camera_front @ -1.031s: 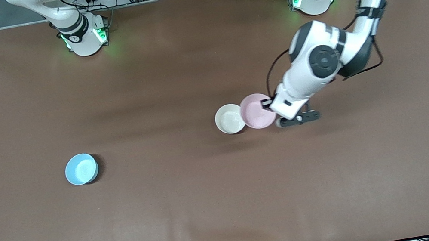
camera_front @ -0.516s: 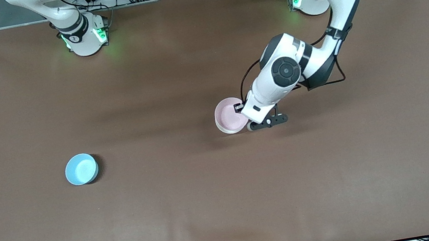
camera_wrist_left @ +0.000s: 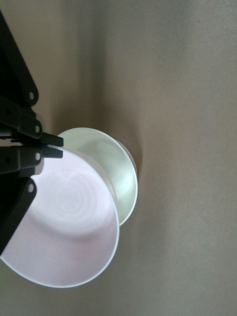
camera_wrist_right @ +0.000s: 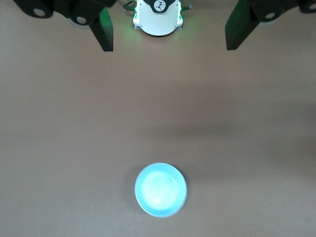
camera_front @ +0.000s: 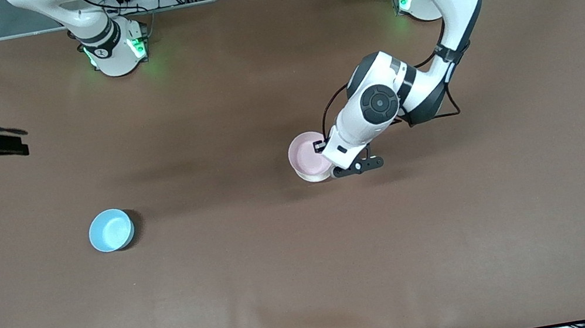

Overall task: Stack pink and blue bowls on white bowl
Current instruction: 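Lower the pink bowl into the white bowl while the right gripper reaches the blue bowl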

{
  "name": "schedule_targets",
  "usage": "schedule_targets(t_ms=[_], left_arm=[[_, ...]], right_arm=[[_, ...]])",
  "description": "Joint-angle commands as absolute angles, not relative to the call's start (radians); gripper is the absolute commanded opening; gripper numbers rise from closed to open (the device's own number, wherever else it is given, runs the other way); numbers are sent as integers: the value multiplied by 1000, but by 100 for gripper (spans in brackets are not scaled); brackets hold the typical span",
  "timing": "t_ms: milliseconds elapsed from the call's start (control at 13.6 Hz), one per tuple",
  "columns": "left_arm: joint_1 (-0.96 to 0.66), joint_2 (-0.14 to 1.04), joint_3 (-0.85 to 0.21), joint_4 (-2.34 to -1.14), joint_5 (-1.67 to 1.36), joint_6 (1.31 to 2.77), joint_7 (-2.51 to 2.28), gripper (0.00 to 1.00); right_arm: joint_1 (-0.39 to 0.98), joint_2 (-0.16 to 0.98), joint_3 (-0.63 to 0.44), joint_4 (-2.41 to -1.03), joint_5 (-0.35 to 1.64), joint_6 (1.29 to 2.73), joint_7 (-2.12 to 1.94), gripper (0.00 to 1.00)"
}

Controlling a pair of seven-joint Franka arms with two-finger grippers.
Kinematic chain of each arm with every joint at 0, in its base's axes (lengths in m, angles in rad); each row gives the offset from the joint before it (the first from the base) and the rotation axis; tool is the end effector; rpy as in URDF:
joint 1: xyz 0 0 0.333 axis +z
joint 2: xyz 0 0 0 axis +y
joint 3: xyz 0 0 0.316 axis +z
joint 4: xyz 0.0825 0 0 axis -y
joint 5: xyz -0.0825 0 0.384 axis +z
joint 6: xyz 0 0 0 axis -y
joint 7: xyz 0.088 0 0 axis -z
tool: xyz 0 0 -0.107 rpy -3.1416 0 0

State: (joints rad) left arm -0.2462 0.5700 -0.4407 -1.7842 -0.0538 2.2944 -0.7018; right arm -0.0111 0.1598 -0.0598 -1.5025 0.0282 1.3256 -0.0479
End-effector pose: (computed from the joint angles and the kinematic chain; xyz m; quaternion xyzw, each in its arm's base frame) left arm 0.5214 -0.3979 0.2614 0.9892 0.0554 -0.0911 0.1011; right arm 0.5683 -0.0343 0.5490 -0.9858 0.0107 0.1666 0.0192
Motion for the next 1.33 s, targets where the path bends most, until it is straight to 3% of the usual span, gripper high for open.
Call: schedule_targets(t_ms=[0, 147, 295, 810, 1252], left_arm=[[-250, 575, -434, -1779, -28, 2306, -721, 0], [-249, 592, -434, -1776, -25, 2306, -722, 0], [-248, 595, -434, -1775, -25, 2306, -724, 0], [-252, 607, -434, -1776, -25, 2307, -729, 0], [-255, 623, -434, -1776, -25, 2307, -730, 0]], right_arm=[[-52, 320, -54, -1477, 32, 1321, -38, 100], [-84, 430, -54, -1471, 83, 1336, -47, 100], [-109, 486, -51, -1508, 112, 1495, -49, 100], [-109, 483, -51, -1719, 106, 1955, -49, 100], [-91, 472, -49, -1928, 106, 2226, -49, 100]])
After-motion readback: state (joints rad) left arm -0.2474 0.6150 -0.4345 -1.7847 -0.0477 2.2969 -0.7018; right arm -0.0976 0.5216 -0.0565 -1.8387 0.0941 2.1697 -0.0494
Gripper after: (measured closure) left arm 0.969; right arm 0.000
